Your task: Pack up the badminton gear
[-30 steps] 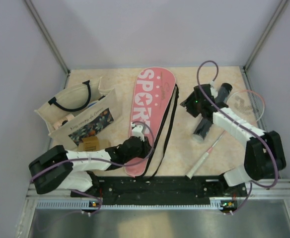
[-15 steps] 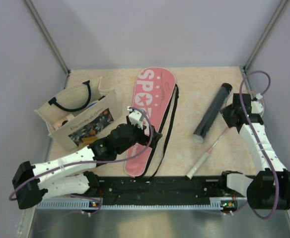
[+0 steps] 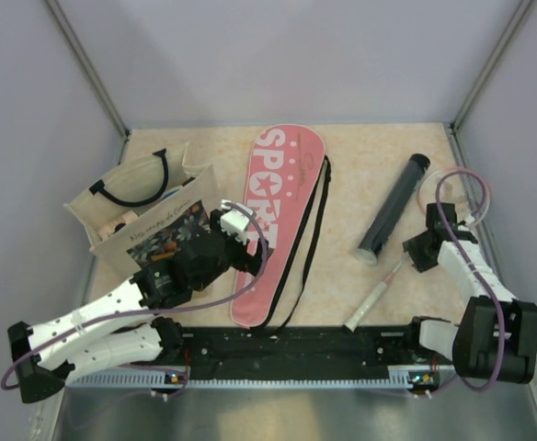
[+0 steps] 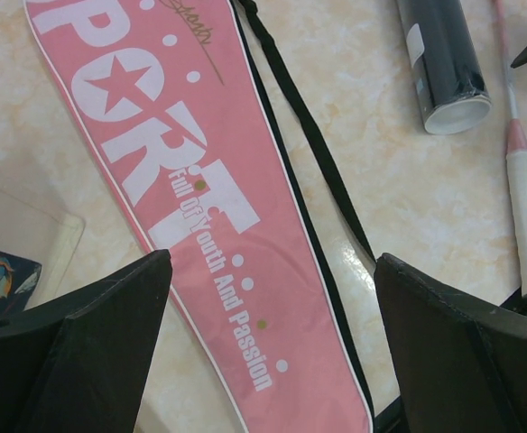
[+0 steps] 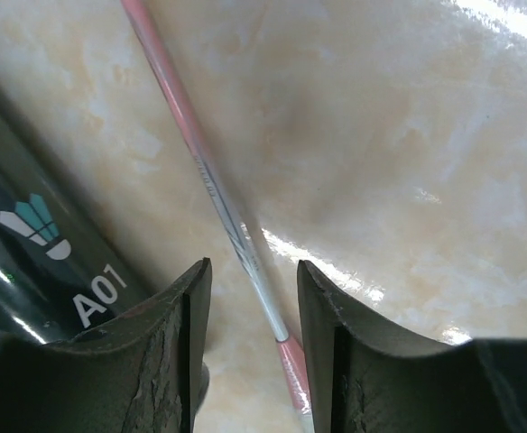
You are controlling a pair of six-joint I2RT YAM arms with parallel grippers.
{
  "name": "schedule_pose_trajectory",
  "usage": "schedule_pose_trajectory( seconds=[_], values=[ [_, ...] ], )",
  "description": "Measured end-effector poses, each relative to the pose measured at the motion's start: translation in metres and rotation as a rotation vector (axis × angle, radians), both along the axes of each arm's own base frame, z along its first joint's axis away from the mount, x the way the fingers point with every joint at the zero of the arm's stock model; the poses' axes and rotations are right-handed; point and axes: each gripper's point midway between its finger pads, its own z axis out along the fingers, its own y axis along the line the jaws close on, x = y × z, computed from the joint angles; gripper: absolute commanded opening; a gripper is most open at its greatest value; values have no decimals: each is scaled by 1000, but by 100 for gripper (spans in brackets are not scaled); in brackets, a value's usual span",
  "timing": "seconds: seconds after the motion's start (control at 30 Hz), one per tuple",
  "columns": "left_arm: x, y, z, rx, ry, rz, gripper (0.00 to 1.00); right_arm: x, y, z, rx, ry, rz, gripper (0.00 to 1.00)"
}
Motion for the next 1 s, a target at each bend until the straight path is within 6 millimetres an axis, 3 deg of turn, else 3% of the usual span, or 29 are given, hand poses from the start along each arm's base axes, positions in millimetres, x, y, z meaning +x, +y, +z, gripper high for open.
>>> schedule_pose_trajectory(
  seconds=[0.23, 0.37, 0.63, 0.77, 1.0],
  values=[
    [-4, 7, -7, 37, 14, -2, 98, -8, 7, -26, 39, 13, 0, 41],
    [-6, 9, -10, 45, 29, 1, 97, 6, 8, -26, 48, -15, 1, 40],
    [-2, 19, 1, 1, 9, 62, 97, 17, 7, -28, 50, -32, -4, 18],
    [-1, 20, 1, 2, 6, 72, 96, 15, 5, -29, 42, -20, -7, 1],
    [0, 25, 5, -4, -7, 93, 99, 10, 4, -25, 24, -14, 13, 0]
  ],
)
